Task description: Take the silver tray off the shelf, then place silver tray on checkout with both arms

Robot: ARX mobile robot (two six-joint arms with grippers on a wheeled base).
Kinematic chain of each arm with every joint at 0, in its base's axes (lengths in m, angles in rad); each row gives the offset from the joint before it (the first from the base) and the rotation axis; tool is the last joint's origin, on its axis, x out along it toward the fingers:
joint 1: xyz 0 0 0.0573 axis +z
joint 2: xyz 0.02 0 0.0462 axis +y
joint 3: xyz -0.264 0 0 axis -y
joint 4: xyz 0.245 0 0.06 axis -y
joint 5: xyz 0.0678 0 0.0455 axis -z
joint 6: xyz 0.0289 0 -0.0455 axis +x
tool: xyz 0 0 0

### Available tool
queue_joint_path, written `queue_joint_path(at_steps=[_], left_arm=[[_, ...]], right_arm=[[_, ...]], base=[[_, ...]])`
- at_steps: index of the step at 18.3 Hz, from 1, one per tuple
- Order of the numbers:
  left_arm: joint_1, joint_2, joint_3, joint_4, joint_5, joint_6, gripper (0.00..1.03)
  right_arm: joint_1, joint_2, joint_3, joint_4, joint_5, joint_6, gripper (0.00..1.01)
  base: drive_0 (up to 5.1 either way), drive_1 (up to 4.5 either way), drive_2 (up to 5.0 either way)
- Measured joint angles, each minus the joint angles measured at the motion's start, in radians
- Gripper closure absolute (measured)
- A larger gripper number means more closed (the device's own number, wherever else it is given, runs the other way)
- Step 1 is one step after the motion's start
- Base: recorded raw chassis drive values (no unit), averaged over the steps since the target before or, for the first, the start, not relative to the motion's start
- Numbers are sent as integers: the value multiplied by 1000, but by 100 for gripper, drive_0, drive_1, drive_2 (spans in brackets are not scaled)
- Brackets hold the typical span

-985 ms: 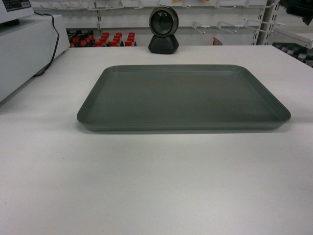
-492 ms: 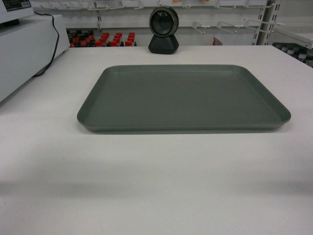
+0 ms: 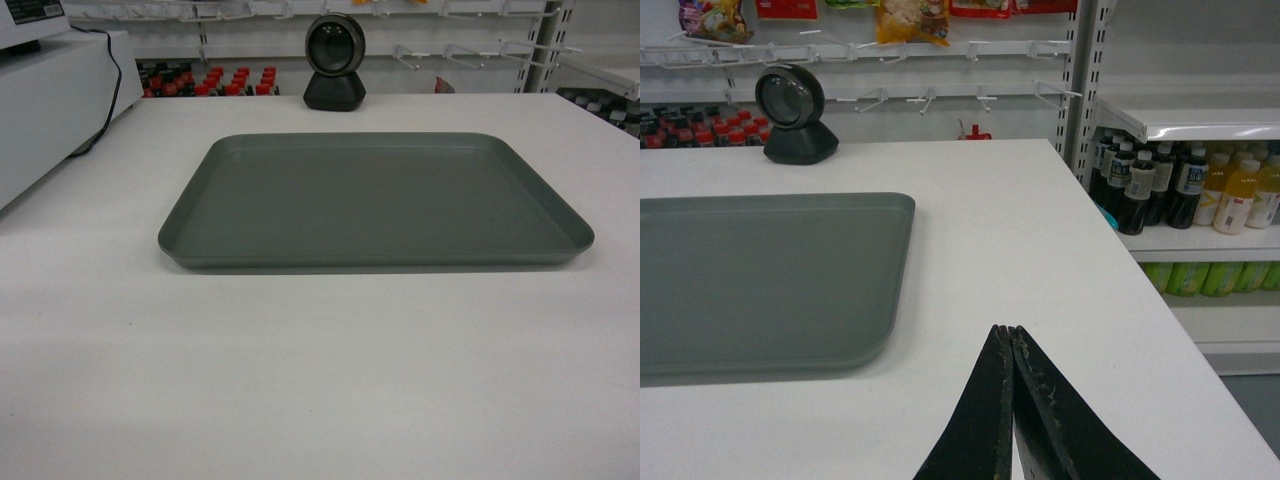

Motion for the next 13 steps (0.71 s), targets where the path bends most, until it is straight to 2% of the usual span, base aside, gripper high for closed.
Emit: queue_joint_path(at_steps=[5,7,13], left_arm=[[0,-172,-60,-115,0,0,102],[0,-198,-97,-85,0,0,102],[0,-388,-101,-271,0,0,102]], right_arm=[[0,-177,-66,-117,0,0,100],[0,-202,-100,-77,0,0,100],[0,-403,-109,-282,0,0,100]], base=[[0,0,0],[0,0,0],[0,0,0]])
